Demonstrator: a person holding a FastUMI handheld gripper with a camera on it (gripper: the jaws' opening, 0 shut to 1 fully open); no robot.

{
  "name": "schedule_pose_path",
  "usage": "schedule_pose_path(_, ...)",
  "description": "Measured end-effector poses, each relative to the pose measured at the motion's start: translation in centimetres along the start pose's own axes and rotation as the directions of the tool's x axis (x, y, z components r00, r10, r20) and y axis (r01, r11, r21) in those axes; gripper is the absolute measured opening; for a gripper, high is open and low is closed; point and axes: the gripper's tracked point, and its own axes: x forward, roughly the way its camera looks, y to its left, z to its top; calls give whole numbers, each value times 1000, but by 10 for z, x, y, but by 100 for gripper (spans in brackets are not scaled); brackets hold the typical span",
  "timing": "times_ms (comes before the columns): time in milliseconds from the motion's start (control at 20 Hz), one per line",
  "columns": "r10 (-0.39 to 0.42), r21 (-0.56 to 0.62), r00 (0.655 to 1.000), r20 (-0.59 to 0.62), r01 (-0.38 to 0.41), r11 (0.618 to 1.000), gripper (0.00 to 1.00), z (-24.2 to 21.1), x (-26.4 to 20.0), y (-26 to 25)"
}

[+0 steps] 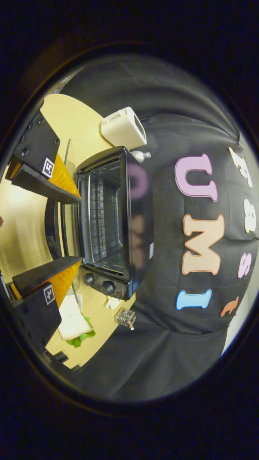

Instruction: Open the toaster oven, put the food inside, and close the toaster oven door.

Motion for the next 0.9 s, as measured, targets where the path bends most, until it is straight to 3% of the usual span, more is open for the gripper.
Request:
schedule_pose_path(400, -45, -88, 984, -175, 30, 996, 90, -58, 9, 1)
schedule_pose_path(600, -16, 3, 982, -188, 17, 1000, 89, -76, 28, 6)
schedule_pose_path(900, 3, 13, 966, -258, 0, 1000, 89, -110, 38, 7)
